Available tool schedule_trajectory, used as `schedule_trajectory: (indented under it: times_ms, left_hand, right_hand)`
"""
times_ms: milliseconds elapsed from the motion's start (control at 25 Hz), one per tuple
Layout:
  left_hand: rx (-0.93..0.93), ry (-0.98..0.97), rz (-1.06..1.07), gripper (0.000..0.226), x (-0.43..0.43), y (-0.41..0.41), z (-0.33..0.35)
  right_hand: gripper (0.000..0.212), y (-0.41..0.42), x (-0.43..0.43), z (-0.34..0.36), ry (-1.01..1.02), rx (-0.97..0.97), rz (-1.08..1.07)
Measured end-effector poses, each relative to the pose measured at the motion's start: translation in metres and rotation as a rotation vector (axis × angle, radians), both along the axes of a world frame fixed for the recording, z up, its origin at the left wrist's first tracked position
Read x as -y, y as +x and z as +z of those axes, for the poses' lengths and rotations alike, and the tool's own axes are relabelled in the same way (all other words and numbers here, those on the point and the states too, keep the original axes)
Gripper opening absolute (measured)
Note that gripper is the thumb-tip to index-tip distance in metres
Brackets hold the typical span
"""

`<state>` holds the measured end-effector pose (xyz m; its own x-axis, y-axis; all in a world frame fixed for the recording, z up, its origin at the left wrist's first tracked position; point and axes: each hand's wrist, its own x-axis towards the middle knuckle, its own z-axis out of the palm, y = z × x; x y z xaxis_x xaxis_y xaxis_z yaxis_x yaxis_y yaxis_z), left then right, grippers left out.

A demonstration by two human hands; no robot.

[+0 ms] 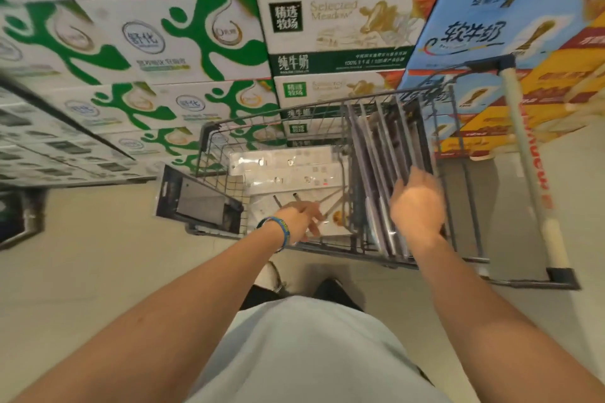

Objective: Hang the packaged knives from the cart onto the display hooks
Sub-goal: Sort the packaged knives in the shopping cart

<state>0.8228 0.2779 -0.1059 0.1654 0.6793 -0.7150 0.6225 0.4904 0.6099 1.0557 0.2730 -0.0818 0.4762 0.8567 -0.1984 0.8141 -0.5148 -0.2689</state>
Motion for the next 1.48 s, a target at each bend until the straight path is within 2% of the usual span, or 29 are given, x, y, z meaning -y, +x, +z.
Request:
schedule_trajectory:
  times_ms: [40, 120, 200, 280, 320, 400, 520, 600, 800, 1000, 1080, 1240, 1360, 1480]
  left_hand:
    - [-0.031, -0.008, 0.073, 0.038, 0.004, -0.022, -0.010]
    - [-0.226, 0.027, 0.046, 0.036, 0.009, -0.072, -0.029]
    - [-0.384, 0.056, -0.036, 0.036, 0.010, -0.120, -0.046]
    - [-0.414, 0.099, -0.123, 0.044, 0.008, -0.152, -0.061]
    - [-0.438, 0.117, -0.177, 0.052, 0.004, -0.162, -0.068]
    - [-0.510, 0.115, -0.332, 0.067, -0.009, -0.174, -0.083]
    - [-0.550, 0.109, -0.509, 0.073, -0.025, -0.184, -0.105]
    - [-0.546, 0.109, -0.569, 0.070, -0.029, -0.189, -0.123]
    - [-0.576, 0.165, -0.586, 0.063, -0.017, -0.192, -0.145]
    - [-0.558, 0.208, -0.565, 0.065, 0.001, -0.194, -0.148]
    - [-0.564, 0.235, -0.574, 0.068, 0.008, -0.195, -0.151]
    - [-0.563, 0.189, -0.568, 0.073, 0.011, -0.197, -0.159]
    - [-0.553, 0.184, -0.564, 0.078, 0.007, -0.198, -0.165]
    - [-0.540, 0.184, -0.566, 0.080, 0.009, -0.198, -0.168]
  right_hand:
    - [0.035, -0.014, 0.008, 0.008, 0.203, -0.031, -0.012]
    - [0.028, -0.050, 0.021, 0.024, 0.504, -0.206, -0.044]
    - [0.034, -0.100, 0.039, 0.029, 0.552, -0.366, 0.104]
    - [0.037, -0.150, 0.057, 0.012, 0.358, -0.433, 0.301]
    - [0.037, -0.171, 0.062, -0.004, 0.248, -0.400, 0.380]
    - [0.035, -0.203, 0.061, -0.040, 0.086, -0.287, 0.449]
    - [0.047, -0.212, 0.049, -0.087, -0.159, -0.061, 0.513]
    - [0.051, -0.208, 0.046, -0.107, -0.158, 0.077, 0.585]
    - [0.043, -0.206, 0.051, -0.122, -0.108, 0.063, 0.626]
    - [0.036, -0.208, 0.050, -0.122, -0.425, -0.057, 0.520]
    - [0.037, -0.214, 0.045, -0.127, -0.466, -0.046, 0.487]
    - [0.031, -0.239, -0.006, -0.180, -0.583, -0.038, 0.592]
    - [0.049, -0.257, -0.052, -0.240, -0.609, -0.033, 0.781]
    - [0.074, -0.258, -0.070, -0.290, -0.594, 0.189, 1.004]
